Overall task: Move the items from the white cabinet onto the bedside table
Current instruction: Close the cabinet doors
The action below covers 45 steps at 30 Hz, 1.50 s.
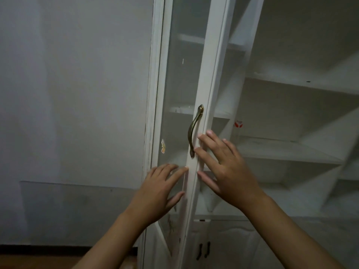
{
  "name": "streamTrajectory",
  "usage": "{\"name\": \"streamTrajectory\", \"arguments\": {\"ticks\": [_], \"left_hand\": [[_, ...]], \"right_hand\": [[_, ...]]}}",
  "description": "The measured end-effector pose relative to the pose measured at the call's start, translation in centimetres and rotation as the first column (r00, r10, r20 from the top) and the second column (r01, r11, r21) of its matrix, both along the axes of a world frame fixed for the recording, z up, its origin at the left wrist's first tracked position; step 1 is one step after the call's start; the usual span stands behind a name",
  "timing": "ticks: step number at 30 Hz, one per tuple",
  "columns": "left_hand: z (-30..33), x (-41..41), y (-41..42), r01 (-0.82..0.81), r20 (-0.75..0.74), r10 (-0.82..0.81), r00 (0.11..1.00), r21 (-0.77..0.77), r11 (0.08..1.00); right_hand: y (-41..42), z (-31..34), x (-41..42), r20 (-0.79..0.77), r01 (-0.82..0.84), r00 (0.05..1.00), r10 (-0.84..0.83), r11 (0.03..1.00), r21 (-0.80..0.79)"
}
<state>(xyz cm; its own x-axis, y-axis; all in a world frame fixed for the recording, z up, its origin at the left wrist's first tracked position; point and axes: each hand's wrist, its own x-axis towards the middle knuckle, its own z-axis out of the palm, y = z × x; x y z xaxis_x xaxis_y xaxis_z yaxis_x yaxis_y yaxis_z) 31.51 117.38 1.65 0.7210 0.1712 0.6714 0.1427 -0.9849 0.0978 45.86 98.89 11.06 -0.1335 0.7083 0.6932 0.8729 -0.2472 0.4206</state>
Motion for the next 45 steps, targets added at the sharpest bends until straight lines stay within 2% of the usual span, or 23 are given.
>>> {"name": "streamTrajectory", "arguments": {"ticks": [9, 24, 39, 45], "left_hand": [[0.4, 5.4, -1.6, 0.010, -0.010, -0.010, 1.000, -0.035, 0.999], [1.7, 16.7, -3.6, -0.074, -0.023, 0.075, 0.997, 0.032, 0.997], [1.8, 26.1, 0.7, -0.179, -0.084, 0.186, 0.979, 0.079, 0.981], [0.4, 29.0, 3.3, -0.195, -0.012, 0.198, 0.980, 0.133, 0.972]], "right_hand": [[-1.7, -0.8, 6.1, -0.009, -0.025, 1.000, 0.025, 1.000, 0.019], [-2.5, -1.4, 18.1, -0.038, 0.015, 0.999, -0.016, 1.000, -0.024], [1.5, -2.6, 28.5, -0.173, 0.033, 0.984, -0.036, 0.999, -0.019], [3.6, -3.5, 31.2, -0.179, 0.005, 0.984, -0.002, 1.000, 0.016]]}}
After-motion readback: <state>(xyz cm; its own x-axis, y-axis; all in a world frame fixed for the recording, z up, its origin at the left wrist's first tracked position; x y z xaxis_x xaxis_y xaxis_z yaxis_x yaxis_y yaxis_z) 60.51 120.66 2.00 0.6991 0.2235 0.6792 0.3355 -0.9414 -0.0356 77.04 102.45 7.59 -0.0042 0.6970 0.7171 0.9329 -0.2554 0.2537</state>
